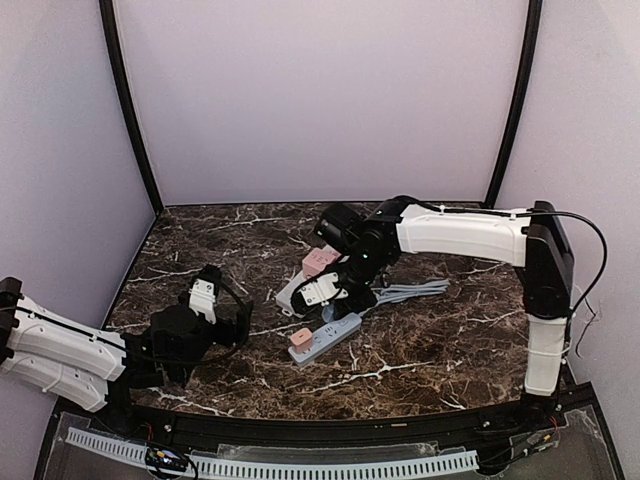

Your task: Insert the plug

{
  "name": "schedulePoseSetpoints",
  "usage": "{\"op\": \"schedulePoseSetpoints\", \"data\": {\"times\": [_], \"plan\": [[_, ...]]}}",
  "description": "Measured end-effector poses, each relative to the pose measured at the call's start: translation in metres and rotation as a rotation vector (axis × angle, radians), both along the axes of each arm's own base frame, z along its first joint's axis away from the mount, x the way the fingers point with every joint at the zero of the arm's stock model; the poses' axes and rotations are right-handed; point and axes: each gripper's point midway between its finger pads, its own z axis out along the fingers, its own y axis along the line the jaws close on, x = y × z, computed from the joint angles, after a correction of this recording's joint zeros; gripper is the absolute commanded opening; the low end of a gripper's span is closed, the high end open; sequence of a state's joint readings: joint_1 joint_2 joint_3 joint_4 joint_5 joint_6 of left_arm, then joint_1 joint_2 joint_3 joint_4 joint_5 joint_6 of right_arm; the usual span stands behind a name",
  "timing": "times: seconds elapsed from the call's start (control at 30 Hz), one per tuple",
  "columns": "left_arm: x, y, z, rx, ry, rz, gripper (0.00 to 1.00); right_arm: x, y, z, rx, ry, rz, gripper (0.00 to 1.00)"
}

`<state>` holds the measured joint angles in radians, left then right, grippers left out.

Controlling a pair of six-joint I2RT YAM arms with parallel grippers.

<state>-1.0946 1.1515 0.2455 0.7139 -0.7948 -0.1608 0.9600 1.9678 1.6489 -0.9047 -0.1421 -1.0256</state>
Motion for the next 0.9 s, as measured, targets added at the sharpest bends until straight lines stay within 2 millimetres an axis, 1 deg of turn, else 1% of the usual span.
{"op": "schedulePoseSetpoints", "data": {"times": [0.23,0.43,0.77,0.9], "plan": [[0.000,0.000,-0.001,-0.007,0.001,-0.007,0.99,0.005,0.006,-0.010,-0.026,0.010,0.022,0.00],[0.000,0.000,0.001,-0.015,-0.002,-0.009,0.99,0.003,0.004,-0.023,-0.064,0.036,0.026,0.00],[-0.001,0.002,0.001,-0.019,-0.004,-0.008,0.99,0.000,0.001,-0.026,-0.083,0.044,0.028,0.00],[-0.001,0.002,0.002,-0.020,-0.005,-0.008,0.99,0.001,0.003,-0.028,-0.086,0.045,0.029,0.00]]}}
